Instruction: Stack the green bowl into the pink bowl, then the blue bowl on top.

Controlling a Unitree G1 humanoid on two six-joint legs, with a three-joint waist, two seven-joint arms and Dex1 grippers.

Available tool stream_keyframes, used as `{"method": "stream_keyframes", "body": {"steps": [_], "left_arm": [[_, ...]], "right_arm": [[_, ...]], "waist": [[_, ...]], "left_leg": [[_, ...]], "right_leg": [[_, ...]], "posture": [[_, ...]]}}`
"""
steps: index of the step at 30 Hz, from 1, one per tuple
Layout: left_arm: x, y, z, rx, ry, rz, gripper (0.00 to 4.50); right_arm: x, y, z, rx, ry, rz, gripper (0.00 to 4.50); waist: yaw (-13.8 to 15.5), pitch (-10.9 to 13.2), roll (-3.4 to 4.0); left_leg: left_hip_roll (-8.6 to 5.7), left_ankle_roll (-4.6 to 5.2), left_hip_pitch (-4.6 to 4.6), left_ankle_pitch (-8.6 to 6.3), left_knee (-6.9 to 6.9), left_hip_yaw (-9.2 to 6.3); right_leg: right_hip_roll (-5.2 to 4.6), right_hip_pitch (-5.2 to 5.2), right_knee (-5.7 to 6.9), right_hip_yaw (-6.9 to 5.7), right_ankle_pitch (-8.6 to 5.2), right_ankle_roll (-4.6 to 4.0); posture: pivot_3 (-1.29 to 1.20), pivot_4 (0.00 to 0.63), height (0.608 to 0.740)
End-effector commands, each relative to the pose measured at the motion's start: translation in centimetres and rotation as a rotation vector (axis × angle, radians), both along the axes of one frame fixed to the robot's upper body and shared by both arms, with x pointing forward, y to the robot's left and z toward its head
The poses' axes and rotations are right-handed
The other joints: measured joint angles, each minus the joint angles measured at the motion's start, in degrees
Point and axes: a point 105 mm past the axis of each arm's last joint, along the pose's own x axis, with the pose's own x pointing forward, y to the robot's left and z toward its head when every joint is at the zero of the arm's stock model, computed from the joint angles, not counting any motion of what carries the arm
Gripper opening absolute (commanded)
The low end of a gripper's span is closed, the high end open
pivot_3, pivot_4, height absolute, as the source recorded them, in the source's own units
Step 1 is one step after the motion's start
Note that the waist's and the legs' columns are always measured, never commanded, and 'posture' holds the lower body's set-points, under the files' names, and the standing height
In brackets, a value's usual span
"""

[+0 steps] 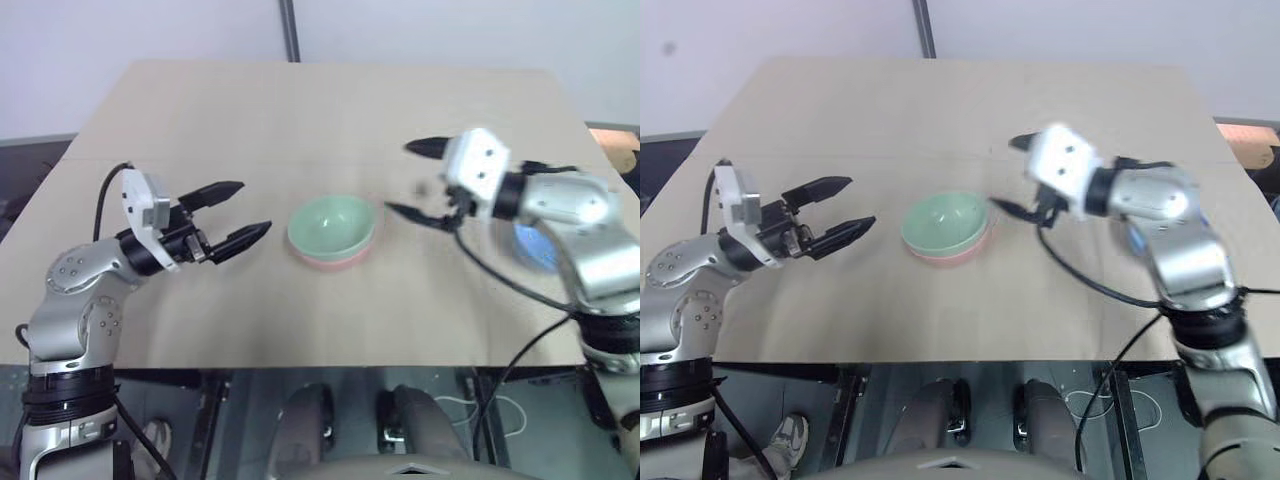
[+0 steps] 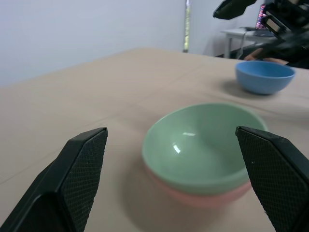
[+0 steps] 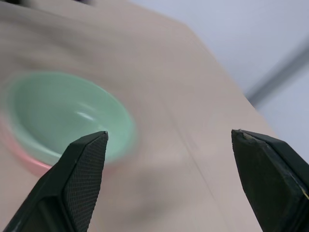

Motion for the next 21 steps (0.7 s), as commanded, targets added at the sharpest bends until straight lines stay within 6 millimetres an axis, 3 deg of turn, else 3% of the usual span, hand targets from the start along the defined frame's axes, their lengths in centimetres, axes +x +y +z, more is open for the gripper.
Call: {"method": "stream_keyframes", "body": {"steps": [1, 7, 11, 14, 18, 21], "left_arm": [[-0.5, -1.6, 1.3, 0.015, -0.056, -0.084, 4.5], [0.4, -2.1, 1.0, 0.032, -0.048, -0.126, 4.5], [0.6, -2.3, 1.1, 0.033, -0.051, -0.141, 4.5], [0.6, -2.4, 1.1, 0.036, -0.051, -0.148, 4.5], [0.7, -2.3, 1.1, 0.039, -0.053, -0.147, 4.5], [0.6, -2.1, 1.1, 0.039, -0.051, -0.138, 4.5]], "right_arm": [[-0.2, -4.5, -0.2, -0.016, -0.025, -0.254, 4.42], [-0.3, -10.0, -5.4, 0.018, 0.112, -0.611, 4.42], [0.0, -11.6, -8.4, 0.064, 0.195, -0.719, 4.42], [0.1, -12.6, -9.9, 0.087, 0.238, -0.76, 3.6], [0.5, -13.1, -10.0, 0.087, 0.232, -0.768, 1.61], [0.9, -13.1, -9.8, 0.072, 0.213, -0.765, 0.67]], "waist": [[-0.1, 0.0, 0.01], [-0.5, 0.0, -0.01], [-0.5, 0.0, 0.02], [-0.4, 0.0, 0.02], [-0.4, 0.0, 0.02], [-0.4, 0.0, 0.02]], "left_leg": [[0.0, 0.0, 0.02, 0.0, -0.01, 0.0], [0.01, -0.01, 0.08, 0.02, -0.01, 0.06], [0.04, -0.03, 0.09, 0.03, -0.02, 0.1], [0.03, -0.03, 0.09, 0.03, -0.02, 0.15], [0.03, -0.02, 0.07, 0.02, -0.02, 0.14], [0.04, -0.02, 0.08, 0.02, -0.02, 0.14]], "right_leg": [[0.0, 0.0, 0.03, 0.0, 0.0, 0.0], [0.07, -0.02, 0.08, 0.07, -0.03, 0.05], [0.17, -0.03, 0.07, 0.14, -0.12, 0.22], [0.18, -0.03, 0.04, 0.18, -0.13, 0.24], [0.19, -0.04, 0.03, 0.18, -0.14, 0.26], [0.2, -0.03, 0.04, 0.19, -0.15, 0.27]], "posture": [[0.0, 0.15, 0.74], [0.0, 0.15, 0.74], [0.0, 0.15, 0.74], [0.0, 0.15, 0.74], [0.0, 0.15, 0.74], [0.0, 0.15, 0.74]]}}
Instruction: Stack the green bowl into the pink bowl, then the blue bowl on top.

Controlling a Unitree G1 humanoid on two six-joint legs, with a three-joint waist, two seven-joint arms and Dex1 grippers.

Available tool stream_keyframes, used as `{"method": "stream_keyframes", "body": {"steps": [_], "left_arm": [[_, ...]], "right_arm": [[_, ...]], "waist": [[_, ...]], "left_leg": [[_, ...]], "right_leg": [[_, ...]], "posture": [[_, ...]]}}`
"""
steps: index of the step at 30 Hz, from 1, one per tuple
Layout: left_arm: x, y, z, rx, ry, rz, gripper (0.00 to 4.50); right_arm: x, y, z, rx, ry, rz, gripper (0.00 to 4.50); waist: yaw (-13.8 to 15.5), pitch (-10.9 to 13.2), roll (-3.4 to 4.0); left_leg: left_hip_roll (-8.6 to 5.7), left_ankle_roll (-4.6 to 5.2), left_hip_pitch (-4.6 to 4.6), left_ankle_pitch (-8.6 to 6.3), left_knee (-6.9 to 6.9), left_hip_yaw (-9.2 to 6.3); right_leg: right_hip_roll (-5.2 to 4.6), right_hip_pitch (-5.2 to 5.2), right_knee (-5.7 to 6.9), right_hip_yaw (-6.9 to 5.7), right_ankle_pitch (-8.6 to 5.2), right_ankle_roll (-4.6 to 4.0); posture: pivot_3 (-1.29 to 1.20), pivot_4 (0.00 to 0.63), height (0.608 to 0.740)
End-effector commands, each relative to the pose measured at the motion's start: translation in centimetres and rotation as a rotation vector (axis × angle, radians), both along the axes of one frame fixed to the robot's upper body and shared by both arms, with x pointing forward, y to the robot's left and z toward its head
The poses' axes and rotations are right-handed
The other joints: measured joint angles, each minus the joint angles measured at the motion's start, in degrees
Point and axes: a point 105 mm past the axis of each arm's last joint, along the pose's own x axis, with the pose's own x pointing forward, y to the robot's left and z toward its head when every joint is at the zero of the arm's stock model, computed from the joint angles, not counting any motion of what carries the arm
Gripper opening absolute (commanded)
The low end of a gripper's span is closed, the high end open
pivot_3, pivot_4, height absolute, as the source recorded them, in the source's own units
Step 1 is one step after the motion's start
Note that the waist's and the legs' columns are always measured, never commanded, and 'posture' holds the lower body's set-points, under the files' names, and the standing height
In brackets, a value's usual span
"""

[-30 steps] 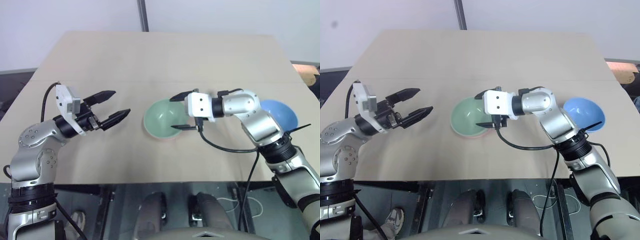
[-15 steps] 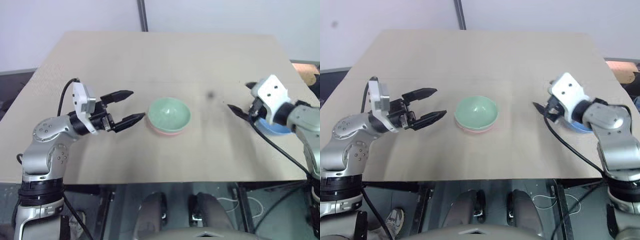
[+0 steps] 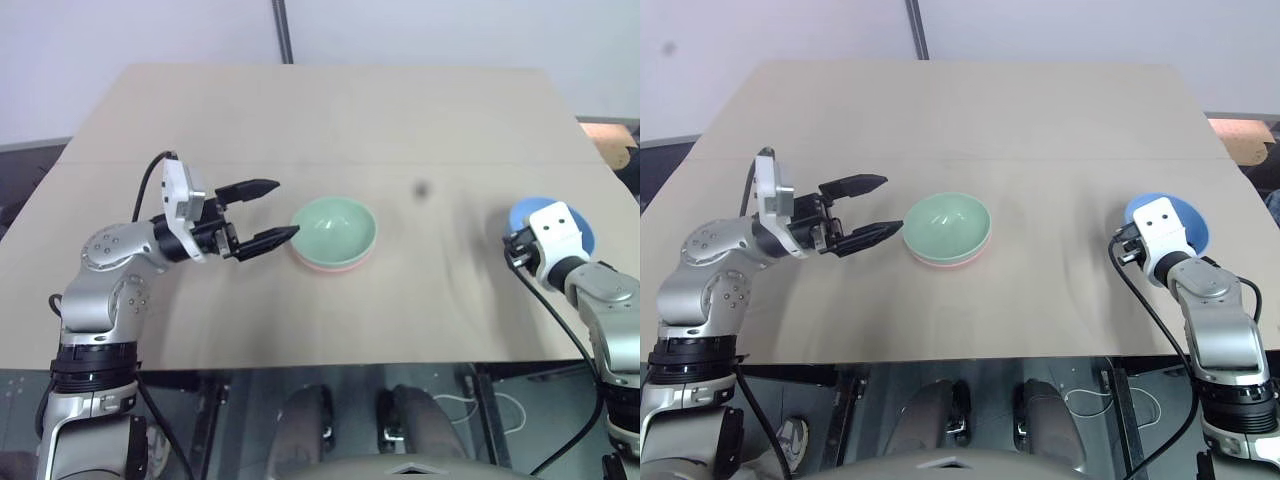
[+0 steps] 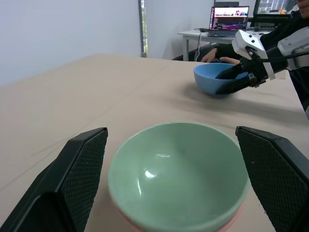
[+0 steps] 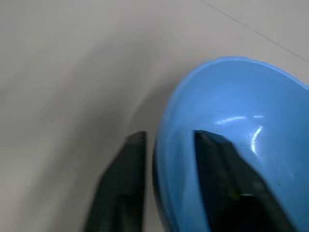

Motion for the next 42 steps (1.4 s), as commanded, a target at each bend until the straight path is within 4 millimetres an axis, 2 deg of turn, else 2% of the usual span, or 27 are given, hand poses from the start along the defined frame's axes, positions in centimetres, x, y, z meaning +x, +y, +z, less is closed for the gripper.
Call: {"method": "stream_keyframes", "body": {"steps": [1, 2, 3, 5, 8, 10, 12, 16, 18, 21, 23, 24, 27, 28, 30, 31, 33, 37, 40, 42], "left_arm": [[-0.2, 0.2, 1.0, 0.004, -0.049, 0.003, 4.5], [-0.3, 0.3, 0.9, 0.004, -0.048, 0.008, 4.5], [-0.3, 0.4, 0.9, 0.005, -0.047, 0.01, 4.5], [-0.2, 0.7, 0.9, -0.002, -0.047, 0.032, 4.5], [-0.1, 1.1, 0.8, -0.004, -0.05, 0.063, 4.5], [0.0, 1.3, 0.7, -0.001, -0.047, 0.073, 4.5], [0.0, 1.5, 0.3, -0.004, -0.041, 0.086, 4.5], [0.4, 2.5, 0.0, -0.016, -0.039, 0.14, 4.5], [0.7, 3.0, 0.2, -0.021, -0.049, 0.173, 4.5], [1.0, 3.4, 0.3, -0.011, -0.078, 0.205, 4.5], [0.9, 3.3, 0.4, -0.011, -0.08, 0.202, 4.5], [0.8, 3.2, 0.4, -0.009, -0.082, 0.2, 4.5], [0.5, 2.9, 0.3, -0.003, -0.089, 0.197, 4.5], [0.4, 3.0, 0.3, -0.001, -0.096, 0.206, 4.5], [0.3, 3.1, 0.3, 0.016, -0.126, 0.223, 4.5], [0.2, 3.1, 0.3, 0.017, -0.136, 0.235, 4.5], [0.2, 3.1, 0.2, 0.015, -0.143, 0.252, 4.5], [0.1, 3.4, 0.2, -0.046, -0.194, 0.331, 4.5], [-0.2, 3.7, 0.0, -0.053, -0.184, 0.345, 4.5], [-0.4, 4.0, -0.1, -0.053, -0.172, 0.375, 4.5]], "right_arm": [[0.6, -0.7, 2.1, -0.045, -0.083, -0.01, 0.34], [0.7, -0.5, 2.4, -0.067, -0.096, 0.008, 0.05], [0.8, -0.4, 2.6, -0.082, -0.104, 0.022, 0.05], [1.1, 1.4, 4.3, -0.07, -0.178, 0.11, 0.05], [0.4, 7.0, 7.6, 0.002, -0.306, 0.414, 0.05], [-1.0, 11.0, 9.5, 0.061, -0.37, 0.634, 0.05], [-2.5, 14.4, 10.5, 0.122, -0.386, 0.821, 0.05], [-4.7, 19.0, 10.2, 0.131, -0.337, 1.11, 0.05], [-5.0, 20.4, 9.7, 0.115, -0.309, 1.204, 0.05], [-4.4, 22.1, 7.8, 0.022, -0.261, 1.303, 0.05], [-3.3, 22.6, 6.2, -0.089, -0.221, 1.344, 0.05], [-2.8, 22.8, 5.8, -0.092, -0.206, 1.348, 0.05], [-1.3, 22.8, 5.0, -0.171, -0.21, 1.341, 1.19], [-1.2, 22.8, 5.3, -0.168, -0.22, 1.342, 1.72], [-1.7, 22.6, 6.8, -0.144, -0.288, 1.336, 2.71], [-2.2, 22.4, 7.4, -0.132, -0.305, 1.339, 3.42], [-2.9, 22.1, 8.2, -0.098, -0.327, 1.335, 4.07], [-4.2, 19.6, 11.0, 0.02, -0.382, 1.224, 4.07], [-4.2, 17.4, 11.5, 0.071, -0.358, 1.104, 4.07], [-3.9, 15.1, 10.7, 0.082, -0.312, 1.0, 4.07]], "waist": [[0.0, 0.0, 0.0], [0.0, 0.0, 0.0], [0.0, 0.0, 0.0], [-0.1, 0.0, 0.01], [-0.4, 0.0, 0.01], [-0.3, 0.0, 0.01], [-0.1, 0.0, 0.01], [0.2, 0.0, -0.03], [0.3, 0.0, -0.03], [0.1, 0.0, -0.04], [0.1, 0.0, -0.04], [0.1, 0.0, -0.04], [0.1, 0.0, -0.04], [0.1, 0.0, -0.04], [0.0, 0.0, -0.03], [0.0, 0.0, -0.03], [0.1, 0.0, -0.03], [0.2, 0.0, -0.03], [0.2, 0.0, -0.04], [0.2, 0.0, -0.04]], "left_leg": [[0.0, 0.0, 0.0, 0.0, 0.0, 0.0], [0.0, 0.0, 0.0, 0.0, 0.0, 0.0], [0.0, 0.0, 0.0, 0.0, 0.0, 0.0], [0.0, 0.0, 0.0, 0.0, -0.01, 0.0], [0.04, 0.0, 0.01, 0.0, -0.02, 0.05], [0.09, 0.0, 0.04, 0.0, -0.03, 0.05], [0.11, -0.01, 0.04, 0.0, -0.06, 0.01], [0.07, 0.0, 0.01, 0.0, -0.05, 0.01], [0.04, 0.03, -0.02, -0.02, -0.01, 0.0], [0.04, 0.04, 0.0, -0.02, 0.03, 0.02], [0.04, 0.04, 0.02, -0.02, 0.05, 0.02], [0.04, 0.04, 0.01, -0.01, 0.05, 0.01], [0.04, 0.03, 0.0, -0.01, 0.05, 0.03], [0.04, 0.02, -0.02, -0.01, 0.05, 0.03], [0.04, 0.02, -0.02, -0.01, 0.04, 0.03], [0.05, 0.01, -0.03, -0.01, 0.03, 0.03], [0.05, 0.01, -0.05, -0.01, -0.01, 0.0], [0.03, 0.01, -0.03, -0.01, -0.01, -0.02], [0.03, 0.02, -0.03, -0.02, -0.01, -0.07], [0.03, 0.01, -0.02, -0.02, -0.02, -0.1]], "right_leg": [[0.0, 0.0, 0.0, 0.0, 0.0, 0.0], [0.0, 0.0, 0.0, 0.0, 0.0, 0.0], [0.0, 0.0, -0.01, 0.01, 0.0, 0.01], [0.0, 0.0, -0.01, 0.01, 0.0, 0.01], [0.07, -0.04, -0.01, 0.08, 0.0, 0.01], [0.14, -0.04, 0.01, 0.1, 0.0, 0.01], [0.18, -0.04, 0.0, 0.1, 0.0, 0.01], [0.09, -0.01, -0.06, 0.06, 0.01, -0.02], [0.03, 0.0, -0.08, 0.03, 0.07, -0.11], [0.01, 0.01, -0.06, 0.02, 0.09, -0.14], [0.02, 0.0, -0.03, 0.0, 0.1, -0.16], [0.02, 0.0, -0.03, -0.01, 0.11, -0.2], [0.02, -0.01, -0.03, 0.0, 0.13, -0.23], [0.02, -0.01, -0.03, -0.01, 0.14, -0.24], [0.0, -0.01, -0.04, 0.0, 0.14, -0.24], [-0.01, -0.01, -0.04, 0.0, 0.14, -0.24], [-0.03, -0.02, -0.05, -0.03, 0.14, -0.25], [-0.11, 0.01, -0.04, -0.05, 0.14, -0.25], [-0.13, 0.01, -0.03, -0.11, 0.14, -0.24], [-0.13, 0.02, -0.02, -0.13, 0.14, -0.25]], "posture": [[0.0, 0.15, 0.74], [0.0, 0.15, 0.74], [0.0, 0.15, 0.74], [0.0, 0.15, 0.74], [0.0, 0.15, 0.74], [0.0, 0.15, 0.74], [0.0, 0.15, 0.74], [0.0, 0.15, 0.74], [0.0, 0.15, 0.74], [0.0, 0.15, 0.74], [0.0, 0.15, 0.74], [0.0, 0.15, 0.74], [0.0, 0.15, 0.74], [0.0, 0.15, 0.74], [0.0, 0.15, 0.74], [0.0, 0.15, 0.74], [0.0, 0.15, 0.74], [0.0, 0.15, 0.74], [0.0, 0.15, 0.74], [0.0, 0.15, 0.74]]}}
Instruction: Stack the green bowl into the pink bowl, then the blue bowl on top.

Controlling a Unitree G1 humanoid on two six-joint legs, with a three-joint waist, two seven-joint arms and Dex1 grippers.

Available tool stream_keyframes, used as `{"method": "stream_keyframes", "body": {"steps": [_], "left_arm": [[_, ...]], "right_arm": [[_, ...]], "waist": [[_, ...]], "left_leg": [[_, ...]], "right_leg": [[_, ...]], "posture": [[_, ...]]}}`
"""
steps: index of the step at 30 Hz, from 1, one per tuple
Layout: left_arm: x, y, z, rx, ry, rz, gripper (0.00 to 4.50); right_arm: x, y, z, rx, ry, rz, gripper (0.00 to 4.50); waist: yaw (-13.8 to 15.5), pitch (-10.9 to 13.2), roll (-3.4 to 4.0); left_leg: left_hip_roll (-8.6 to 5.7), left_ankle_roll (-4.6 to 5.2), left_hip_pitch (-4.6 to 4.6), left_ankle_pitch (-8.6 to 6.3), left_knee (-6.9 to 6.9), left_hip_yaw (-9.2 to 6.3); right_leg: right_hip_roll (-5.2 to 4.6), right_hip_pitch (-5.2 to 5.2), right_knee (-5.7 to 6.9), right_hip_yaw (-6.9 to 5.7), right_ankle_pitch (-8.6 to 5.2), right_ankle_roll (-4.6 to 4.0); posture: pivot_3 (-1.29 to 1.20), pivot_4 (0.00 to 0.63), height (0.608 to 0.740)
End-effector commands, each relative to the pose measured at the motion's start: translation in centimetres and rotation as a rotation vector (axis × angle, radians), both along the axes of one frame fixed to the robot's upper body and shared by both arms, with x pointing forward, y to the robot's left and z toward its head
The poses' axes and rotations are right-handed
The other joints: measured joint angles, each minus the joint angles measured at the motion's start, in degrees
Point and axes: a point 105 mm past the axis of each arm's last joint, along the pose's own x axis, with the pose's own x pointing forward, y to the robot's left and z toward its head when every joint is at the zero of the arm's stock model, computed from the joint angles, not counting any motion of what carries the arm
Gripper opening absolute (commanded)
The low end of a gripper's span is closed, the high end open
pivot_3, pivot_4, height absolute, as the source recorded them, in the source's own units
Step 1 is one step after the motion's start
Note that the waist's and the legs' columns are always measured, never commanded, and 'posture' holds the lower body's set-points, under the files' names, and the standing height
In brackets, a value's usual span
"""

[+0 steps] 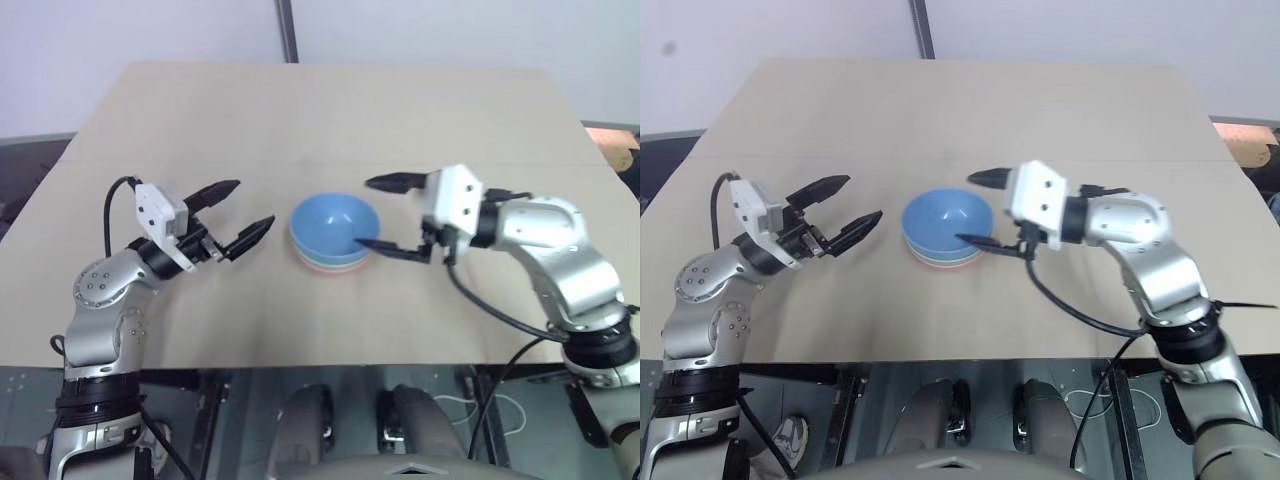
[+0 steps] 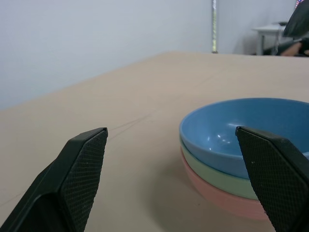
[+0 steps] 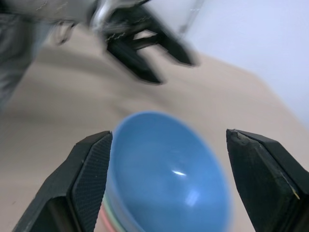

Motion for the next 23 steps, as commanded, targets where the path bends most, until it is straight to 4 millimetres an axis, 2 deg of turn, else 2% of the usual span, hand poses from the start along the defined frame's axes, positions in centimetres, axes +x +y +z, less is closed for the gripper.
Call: {"method": "stream_keyframes", "body": {"steps": [1, 6, 7, 10, 15, 17, 20, 23], "left_arm": [[-1.0, 0.6, 1.4, -0.005, -0.051, 0.055, 4.5], [-3.2, 1.7, 0.0, 0.03, 0.034, 0.046, 4.5], [-4.0, 2.1, -0.3, 0.031, 0.068, 0.032, 4.5], [-6.4, 2.8, -0.2, -0.007, 0.172, -0.078, 4.5], [-6.6, 4.3, -1.0, 0.109, 0.196, 0.016, 4.5], [-6.8, 4.1, -1.6, 0.173, 0.21, 0.038, 4.5], [-7.3, 3.3, -1.3, 0.147, 0.231, -0.008, 4.5], [-7.4, 3.3, -1.1, 0.157, 0.229, -0.011, 4.5]], "right_arm": [[0.0, -4.1, -0.5, 0.012, 0.06, -0.174, 4.07], [-0.6, -10.1, -3.5, -0.029, 0.177, -0.396, 4.07], [-0.9, -11.5, -3.6, -0.013, 0.19, -0.438, 4.3], [-1.8, -14.0, -4.1, 0.006, 0.225, -0.501, 4.3], [-2.7, -15.0, -4.1, 0.073, 0.249, -0.488, 4.3], [-3.1, -14.9, -4.1, 0.102, 0.272, -0.452, 4.3], [-3.6, -15.4, -4.4, 0.112, 0.295, -0.445, 4.3], [-3.7, -15.6, -4.3, 0.115, 0.291, -0.442, 4.3]], "waist": [[0.1, 0.0, 0.0], [-0.1, 0.0, 0.01], [-0.2, 0.0, 0.01], [-0.3, 0.0, 0.02], [0.0, 0.0, 0.07], [0.0, 0.0, 0.09], [0.1, 0.0, 0.08], [0.2, 0.0, 0.08]], "left_leg": [[0.0, 0.0, 0.0, 0.0, -0.01, -0.03], [-0.04, 0.05, -0.03, -0.04, -0.06, -0.01], [-0.03, 0.05, -0.02, -0.04, -0.06, -0.01], [-0.02, 0.11, 0.03, -0.08, -0.14, 0.01], [-0.02, 0.04, 0.1, -0.22, -0.15, -0.06], [-0.02, -0.04, 0.1, -0.27, -0.14, -0.04], [-0.02, 0.0, 0.05, -0.26, -0.21, -0.04], [-0.03, 0.2, 0.04, -0.14, -0.42, -0.04]], "right_leg": [[-0.01, 0.01, -0.01, -0.01, -0.01, -0.01], [-0.08, 0.0, -0.09, -0.01, -0.01, 0.0], [-0.07, 0.0, -0.08, -0.01, -0.02, 0.0], [-0.05, -0.01, -0.09, 0.0, -0.06, 0.05], [-0.05, 0.04, -0.11, -0.03, -0.23, 0.12], [-0.09, 0.04, -0.13, -0.03, -0.26, 0.07], [-0.09, 0.03, -0.23, -0.03, -0.22, 0.13], [-0.09, 0.04, -0.48, -0.06, -0.15, 0.16]], "posture": [[0.0, 0.15, 0.74], [0.0, 0.15, 0.74], [0.0, 0.15, 0.74], [0.0, 0.15, 0.74], [0.0, 0.15, 0.74], [0.0, 0.15, 0.74], [0.0, 0.15, 0.74], [0.0, 0.15, 0.74]]}}
